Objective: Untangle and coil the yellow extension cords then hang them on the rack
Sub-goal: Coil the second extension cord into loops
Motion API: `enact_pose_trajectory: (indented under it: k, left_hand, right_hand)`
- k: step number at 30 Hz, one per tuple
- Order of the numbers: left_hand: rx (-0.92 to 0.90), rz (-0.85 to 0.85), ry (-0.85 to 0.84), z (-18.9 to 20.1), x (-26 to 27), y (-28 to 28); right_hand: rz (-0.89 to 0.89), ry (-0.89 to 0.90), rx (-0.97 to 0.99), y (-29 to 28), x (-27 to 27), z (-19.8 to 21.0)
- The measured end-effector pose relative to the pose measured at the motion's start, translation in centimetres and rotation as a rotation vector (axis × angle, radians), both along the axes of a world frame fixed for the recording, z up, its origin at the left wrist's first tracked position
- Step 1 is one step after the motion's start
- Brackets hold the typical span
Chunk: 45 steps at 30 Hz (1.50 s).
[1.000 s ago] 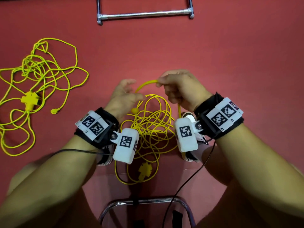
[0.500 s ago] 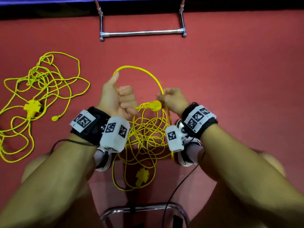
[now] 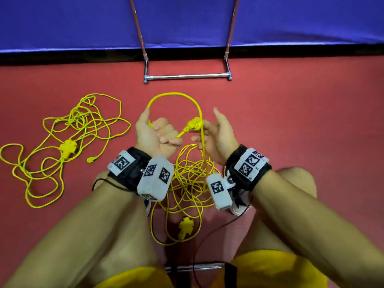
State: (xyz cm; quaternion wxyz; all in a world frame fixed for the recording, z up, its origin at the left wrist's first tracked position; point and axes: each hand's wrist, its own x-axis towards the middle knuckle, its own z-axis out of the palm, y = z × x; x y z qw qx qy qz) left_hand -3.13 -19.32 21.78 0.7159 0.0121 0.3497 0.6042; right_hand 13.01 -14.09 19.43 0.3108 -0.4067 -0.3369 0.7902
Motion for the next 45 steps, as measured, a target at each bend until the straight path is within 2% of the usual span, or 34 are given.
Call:
enact_pose_trajectory:
  k: [2, 6, 8, 10, 13, 15, 17, 18, 20, 22, 24, 27, 30, 33, 37, 41, 45]
  left_hand:
    - [-0.001, -0.001, 0.016, 0.4, 0.7, -1.4]
    - [-0.012, 0.009, 0.014, 0.1, 2.2, -4.5]
    - [-0.019, 0.050, -0.001, -0.3, 2.9, -6.0]
    - [-0.093, 0.032, 0.102, -0.9, 3.1, -6.9]
    - [-0.308, -0.081, 0.482, -2.0, 3.0, -7.6]
    - [-0.336, -0.010, 0.779, -3.0, 2.5, -7.4]
    - [-0.225, 0.087, 1.149, -3.3, 2.0, -7.0]
    - [-0.121, 0.070, 1.335, -3.4, 2.0, -6.7]
    - [0.118, -0.166, 1.565, -3.7, 2.6, -6.0]
    - [0.241, -0.488, 1.511, -4.2, 3.5, -5.2]
    - [0.269, -0.571, 1.356, -4.7, 3.7, -4.4]
    - [0.292, -0.548, 1.369, -4.6, 3.6, -3.3]
    - [0.348, -0.586, 1.496, -4.4, 4.1, -2.2]
    - [0.374, -0.646, 1.604, -4.1, 4.2, -1.1]
    - [0.418, -0.611, 1.449, -3.7, 3.8, 0.0]
    - [0.454, -0.571, 1.411, -2.9, 4.2, 0.4]
    - [0.339, -0.470, 1.142, -2.1, 3.2, 2.1]
  right_hand:
    - [-0.020, 0.069, 0.022, -1.8, -0.4, 0.9]
    - [-0.084, 0.013, 0.130, -4.9, -1.4, 0.2]
    - [-0.163, 0.092, 0.072, -6.1, -1.2, -0.6]
    - [-0.207, 0.070, 0.021, -7.0, -0.6, -1.7]
    - [-0.124, -0.241, 0.169, -7.2, 0.6, -3.3]
    - [-0.008, -0.464, 0.331, -6.8, 1.8, -3.7]
    - [0.149, -0.592, 0.458, -6.7, 2.7, -3.7]
    - [0.239, -0.638, 0.517, -6.9, 2.9, -3.7]
    - [0.392, -0.688, 0.625, -7.5, 2.6, -3.9]
    - [0.469, -0.666, 0.688, -7.9, 2.3, -4.2]
    - [0.476, -0.662, 0.688, -7.4, 2.5, -3.7]
    - [0.471, -0.619, 0.684, -6.6, 3.3, -2.4]
    - [0.442, -0.560, 0.683, -5.7, 3.7, -1.8]
    - [0.397, -0.583, 0.698, -4.4, 4.2, -1.2]
    - [0.391, -0.676, 0.780, -2.2, 4.2, 0.6]
    - [0.337, -0.692, 0.838, 0.0, 3.6, 1.2]
    - [0.319, -0.782, 0.832, 2.1, 3.6, 0.7]
